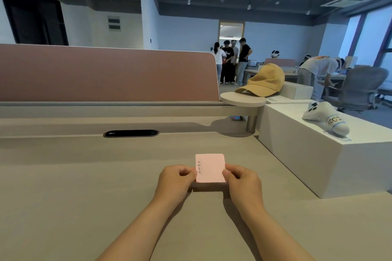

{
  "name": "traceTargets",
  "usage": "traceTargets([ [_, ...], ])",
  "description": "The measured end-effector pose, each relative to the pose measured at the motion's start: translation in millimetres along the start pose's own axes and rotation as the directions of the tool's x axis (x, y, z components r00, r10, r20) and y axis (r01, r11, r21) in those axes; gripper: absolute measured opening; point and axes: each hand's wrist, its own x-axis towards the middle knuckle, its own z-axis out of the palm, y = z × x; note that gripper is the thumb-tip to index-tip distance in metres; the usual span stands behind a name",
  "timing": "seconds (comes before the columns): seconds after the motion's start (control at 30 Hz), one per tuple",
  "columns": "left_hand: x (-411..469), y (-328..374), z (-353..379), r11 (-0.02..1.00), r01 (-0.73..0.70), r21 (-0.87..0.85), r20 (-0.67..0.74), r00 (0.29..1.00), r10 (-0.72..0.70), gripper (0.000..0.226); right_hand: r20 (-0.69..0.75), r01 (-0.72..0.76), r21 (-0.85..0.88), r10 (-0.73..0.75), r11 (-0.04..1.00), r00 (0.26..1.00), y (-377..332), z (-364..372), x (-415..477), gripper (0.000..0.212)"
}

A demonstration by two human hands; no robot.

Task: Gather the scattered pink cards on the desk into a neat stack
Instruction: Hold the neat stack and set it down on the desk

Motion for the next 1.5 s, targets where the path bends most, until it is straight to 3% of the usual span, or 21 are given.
traceTargets([
  [0.23, 52.8, 3.3, 59.5, 0.998, -0.032, 0.059, 0.035, 0.999, 0.03, 0.016, -0.136, -0.097, -0.085, 0.085, 0.992, 0.987, 22.1, -20.4, 53.9, 0.021],
  [0.4, 90.7, 9.0, 79.2, 0.996, -0.046, 0.08, 0.116, 0.993, 0.036, 0.018, -0.153, -0.124, -0.111, 0.106, 0.986, 0.982, 33.8, -22.9, 95.2, 0.021],
  [0.67, 153.8, 4.0, 106.4, 0.926, -0.121, 0.358, 0.137, 0.988, 0.077, 0.029, -0.186, -0.158, -0.102, 0.137, 0.982, 0.973, 44.4, -7.4, 159.7, 0.022],
  [1.07, 201.6, 6.2, 134.1, 0.883, -0.17, 0.437, 0.141, 0.983, 0.12, 0.023, -0.262, -0.232, -0.209, 0.174, 0.95, 0.949, 55.4, 3.9, 214.7, 0.025],
  [1.23, 207.3, 5.3, 137.2, 0.784, -0.248, 0.569, 0.181, 0.968, 0.176, 0.021, -0.266, -0.241, -0.301, 0.161, 0.923, 0.95, 61.4, 7.3, 219.9, 0.019],
  [1.4, 202.1, 3.9, 134.0, 0.814, -0.247, 0.525, 0.169, 0.968, 0.184, 0.023, -0.291, -0.249, -0.265, 0.169, 0.931, 0.942, 64.3, 9.1, 222.1, 0.033],
  [1.5, 191.9, 7.7, 119.5, 0.943, -0.179, 0.281, 0.011, 0.983, 0.183, 0.036, -0.323, -0.227, -0.111, 0.18, 0.968, 0.929, 58.2, 12.6, 221.9, 0.041],
])
